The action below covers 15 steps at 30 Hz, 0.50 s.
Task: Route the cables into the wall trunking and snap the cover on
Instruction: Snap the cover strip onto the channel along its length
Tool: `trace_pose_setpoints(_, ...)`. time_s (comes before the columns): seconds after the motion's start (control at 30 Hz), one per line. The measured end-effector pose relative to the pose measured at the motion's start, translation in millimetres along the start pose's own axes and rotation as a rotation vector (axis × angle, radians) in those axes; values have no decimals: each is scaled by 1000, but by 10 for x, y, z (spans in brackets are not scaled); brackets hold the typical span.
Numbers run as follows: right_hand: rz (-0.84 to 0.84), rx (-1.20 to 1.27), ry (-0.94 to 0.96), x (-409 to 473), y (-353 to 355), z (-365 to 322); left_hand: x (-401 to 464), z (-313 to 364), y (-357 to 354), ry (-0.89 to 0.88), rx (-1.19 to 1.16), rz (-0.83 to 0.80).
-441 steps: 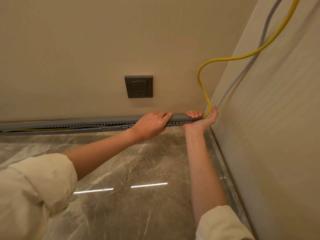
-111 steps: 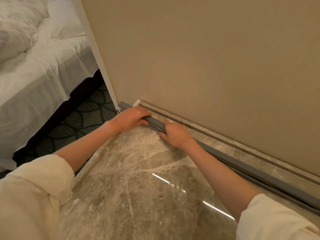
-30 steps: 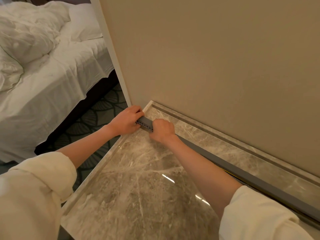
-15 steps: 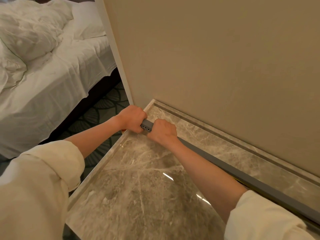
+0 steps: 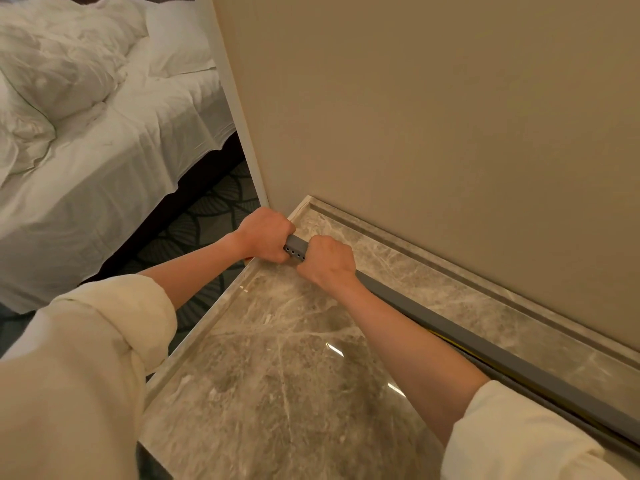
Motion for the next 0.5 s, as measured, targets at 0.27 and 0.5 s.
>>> trace_pose_setpoints(0.27,-60,-22,48,-444,184,735,-12,7,11,75,-92,103)
trace_pose_setpoints(0.5,9,-67,-79,-1256,323,1666,-34,153,-20,191,-158,183)
Point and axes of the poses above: each hand's wrist, its own x-axis towards the middle knuckle, its own y-axis out of the back of the hand, z = x × y, the point moved 2 cm from there along x, towards the middle knuckle, and after that the axes turned 2 degrees about z, right-handed, at the moved point
